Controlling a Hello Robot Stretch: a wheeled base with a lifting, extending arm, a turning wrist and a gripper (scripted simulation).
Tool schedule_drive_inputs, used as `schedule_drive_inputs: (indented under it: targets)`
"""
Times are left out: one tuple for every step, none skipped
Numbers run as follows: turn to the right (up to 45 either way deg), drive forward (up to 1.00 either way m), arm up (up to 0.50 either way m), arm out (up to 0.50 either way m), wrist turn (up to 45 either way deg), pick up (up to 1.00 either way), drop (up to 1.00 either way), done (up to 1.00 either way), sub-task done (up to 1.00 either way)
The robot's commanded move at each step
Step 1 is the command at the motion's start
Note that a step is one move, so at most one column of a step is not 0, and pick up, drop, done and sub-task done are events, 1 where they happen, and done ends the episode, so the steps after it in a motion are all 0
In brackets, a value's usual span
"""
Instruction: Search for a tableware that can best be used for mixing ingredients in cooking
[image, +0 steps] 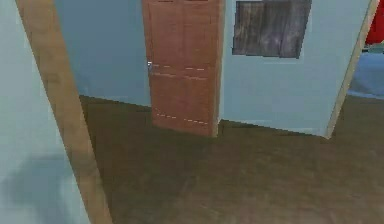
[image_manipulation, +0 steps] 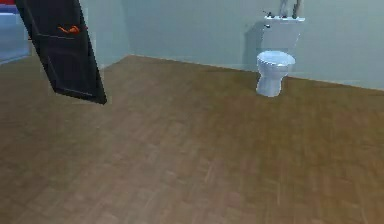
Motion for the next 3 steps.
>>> schedule_drive_inputs:
  targets:
    - [0.0,0.7,0.0,0.0,0.0,0.0,0.0,0.0,0.0]
    - [-39.0,0.0,0.0,0.0,0.0,0.0,0.0,0.0,0.0]
    - [0.0,1.0,0.0,0.0,0.0,0.0,0.0,0.0,0.0]
